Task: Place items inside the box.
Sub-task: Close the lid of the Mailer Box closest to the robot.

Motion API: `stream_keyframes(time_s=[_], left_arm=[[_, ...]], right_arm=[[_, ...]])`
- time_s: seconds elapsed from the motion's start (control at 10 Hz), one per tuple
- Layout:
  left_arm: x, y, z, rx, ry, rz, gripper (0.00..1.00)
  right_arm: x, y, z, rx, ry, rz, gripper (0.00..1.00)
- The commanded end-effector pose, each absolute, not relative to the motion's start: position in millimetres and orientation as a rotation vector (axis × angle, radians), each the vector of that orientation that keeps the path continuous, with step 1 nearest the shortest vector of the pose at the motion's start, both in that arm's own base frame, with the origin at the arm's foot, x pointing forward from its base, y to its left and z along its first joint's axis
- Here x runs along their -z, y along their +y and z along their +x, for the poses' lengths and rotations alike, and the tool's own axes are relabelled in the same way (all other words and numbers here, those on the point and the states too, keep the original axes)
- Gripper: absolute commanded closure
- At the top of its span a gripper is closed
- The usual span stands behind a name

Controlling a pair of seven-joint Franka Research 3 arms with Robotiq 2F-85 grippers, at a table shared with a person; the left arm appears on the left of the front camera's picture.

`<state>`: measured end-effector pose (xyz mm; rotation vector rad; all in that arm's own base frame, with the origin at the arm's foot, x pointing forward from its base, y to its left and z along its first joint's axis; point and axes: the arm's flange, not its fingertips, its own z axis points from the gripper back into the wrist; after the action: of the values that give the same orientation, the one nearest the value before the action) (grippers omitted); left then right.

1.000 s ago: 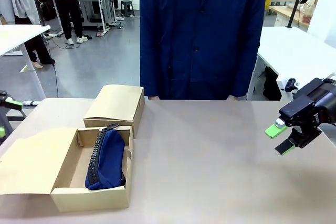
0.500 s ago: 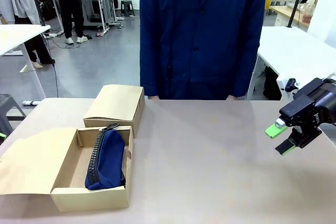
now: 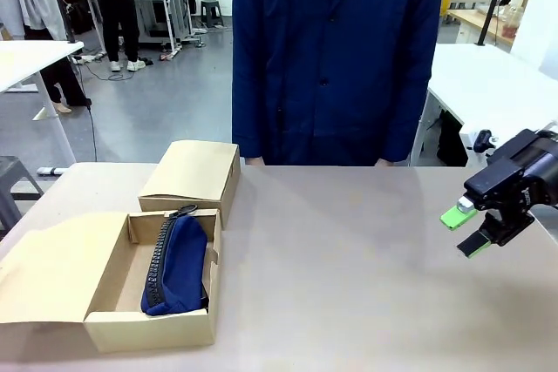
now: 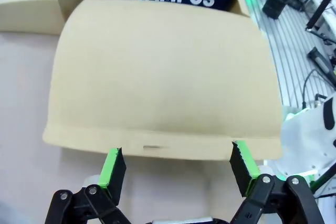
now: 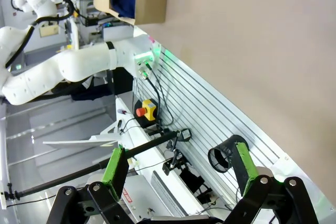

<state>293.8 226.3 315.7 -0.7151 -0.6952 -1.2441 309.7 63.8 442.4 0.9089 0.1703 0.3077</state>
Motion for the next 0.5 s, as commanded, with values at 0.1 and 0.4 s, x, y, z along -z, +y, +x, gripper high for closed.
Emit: stream_keyframes(time_s=[0.1,0.4], left_arm=[[-290,234,294,1.230,-0.748,-0.705,0.00],[-270,225,311,1.246,-0.709,-0.775,0.00]], right_arm=[[-444,64,308,-0.305,0.173,0.920,0.00],[-444,64,308,-0.305,0.173,0.920,0.00]])
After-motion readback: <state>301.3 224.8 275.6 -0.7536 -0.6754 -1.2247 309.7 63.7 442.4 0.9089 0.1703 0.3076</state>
